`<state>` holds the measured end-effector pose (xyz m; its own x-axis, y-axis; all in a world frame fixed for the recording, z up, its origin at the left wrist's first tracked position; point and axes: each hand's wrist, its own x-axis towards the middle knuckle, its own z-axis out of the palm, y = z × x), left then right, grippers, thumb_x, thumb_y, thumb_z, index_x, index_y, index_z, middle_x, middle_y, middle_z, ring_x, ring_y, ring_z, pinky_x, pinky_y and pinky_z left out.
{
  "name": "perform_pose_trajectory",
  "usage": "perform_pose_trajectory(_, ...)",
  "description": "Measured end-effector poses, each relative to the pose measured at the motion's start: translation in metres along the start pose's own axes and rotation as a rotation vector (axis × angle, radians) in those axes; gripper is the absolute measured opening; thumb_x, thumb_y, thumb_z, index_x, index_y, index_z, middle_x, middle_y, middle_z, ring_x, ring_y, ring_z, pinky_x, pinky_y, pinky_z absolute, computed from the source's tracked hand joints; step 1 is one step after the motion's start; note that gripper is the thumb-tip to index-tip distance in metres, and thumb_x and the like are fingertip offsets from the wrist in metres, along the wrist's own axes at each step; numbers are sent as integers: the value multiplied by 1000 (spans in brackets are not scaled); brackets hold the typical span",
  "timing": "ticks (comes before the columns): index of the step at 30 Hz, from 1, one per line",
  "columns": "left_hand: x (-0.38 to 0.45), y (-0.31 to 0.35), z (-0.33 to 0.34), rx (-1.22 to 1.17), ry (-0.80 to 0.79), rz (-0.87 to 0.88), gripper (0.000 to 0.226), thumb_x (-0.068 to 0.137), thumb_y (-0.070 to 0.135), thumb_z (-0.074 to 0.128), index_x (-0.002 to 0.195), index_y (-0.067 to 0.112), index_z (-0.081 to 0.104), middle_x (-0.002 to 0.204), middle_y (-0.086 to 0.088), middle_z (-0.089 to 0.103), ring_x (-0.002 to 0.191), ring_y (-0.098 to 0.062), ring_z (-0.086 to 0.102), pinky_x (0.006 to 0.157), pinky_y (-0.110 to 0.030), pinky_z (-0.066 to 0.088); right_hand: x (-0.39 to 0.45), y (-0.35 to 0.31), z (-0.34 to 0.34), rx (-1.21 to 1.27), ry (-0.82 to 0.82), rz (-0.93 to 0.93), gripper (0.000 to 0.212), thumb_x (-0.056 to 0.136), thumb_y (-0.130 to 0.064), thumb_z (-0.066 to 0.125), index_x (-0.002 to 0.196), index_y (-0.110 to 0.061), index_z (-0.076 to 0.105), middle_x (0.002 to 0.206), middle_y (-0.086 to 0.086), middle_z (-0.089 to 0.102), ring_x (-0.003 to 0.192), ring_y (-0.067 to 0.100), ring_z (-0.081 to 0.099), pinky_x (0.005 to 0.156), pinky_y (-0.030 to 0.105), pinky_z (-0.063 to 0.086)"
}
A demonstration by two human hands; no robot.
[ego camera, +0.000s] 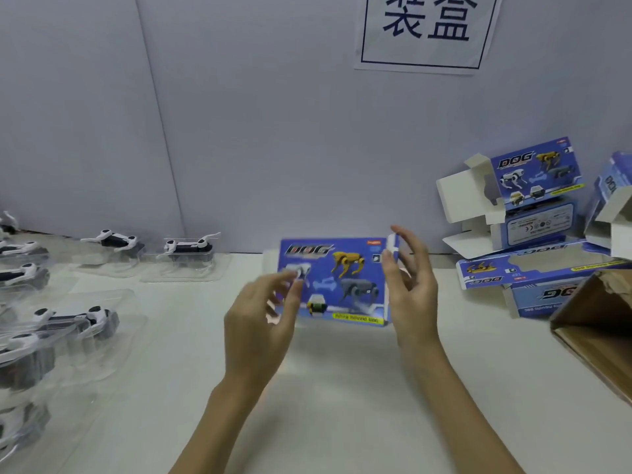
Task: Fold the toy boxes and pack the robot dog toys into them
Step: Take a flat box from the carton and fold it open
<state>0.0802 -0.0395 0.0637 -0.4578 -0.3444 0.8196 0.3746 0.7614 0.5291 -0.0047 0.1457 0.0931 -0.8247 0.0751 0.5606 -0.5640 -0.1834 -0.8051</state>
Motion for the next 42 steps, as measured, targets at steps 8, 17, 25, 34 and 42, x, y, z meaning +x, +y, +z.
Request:
perform_pose_trajectory(8, 96, 29, -7, 331, -773, 309, 99, 73, 93, 54, 154, 38, 40, 151, 11, 53, 138, -12, 47, 118, -29, 29, -15, -20, 6, 101, -374, -41, 42, 102, -20, 62, 142, -29, 52, 140, -6, 62, 130, 24, 63, 81, 36, 64)
perform_pose_trajectory(17, 112, 16, -1, 138, -774, 210, 84, 69, 80, 64, 137, 31, 61, 117, 10, 66, 102, -9, 64, 86, -29, 59, -28, -8, 17, 41, -268, -5, 45, 100, -28, 58, 145, -31, 58, 149, -1, 59, 139, 23, 55, 89, 44, 64)
perform_pose_trajectory(25, 97, 21, 2, 299, -766, 278, 101, 68, 88, 48, 152, 31, 44, 129, 7, 56, 109, -5, 45, 91, -20, 48, -34, -5, 23, 25, -280, -42, 42, 102, -41, 49, 139, -59, 55, 160, -12, 45, 141, 16, 51, 82, 30, 63)
perform_pose_trajectory(34, 83, 31, -5, 103, -692, 296, 54, 98, 67, 51, 149, 50, 43, 133, 3, 48, 119, -16, 49, 104, -47, 44, -24, -14, 12, 5, -289, -185, 52, 112, -24, 33, 162, -38, 29, 164, -20, 34, 150, 7, 38, 110, 38, 51)
perform_pose_trajectory(42, 89, 35, -7, -180, -533, 118, 34, 95, 65, 49, 125, 50, 49, 133, 11, 48, 123, -18, 57, 88, -47, 60, -22, -1, 8, -95, -257, -269, 48, 102, -32, 57, 149, -31, 54, 164, -8, 38, 150, 20, 39, 83, 22, 61)
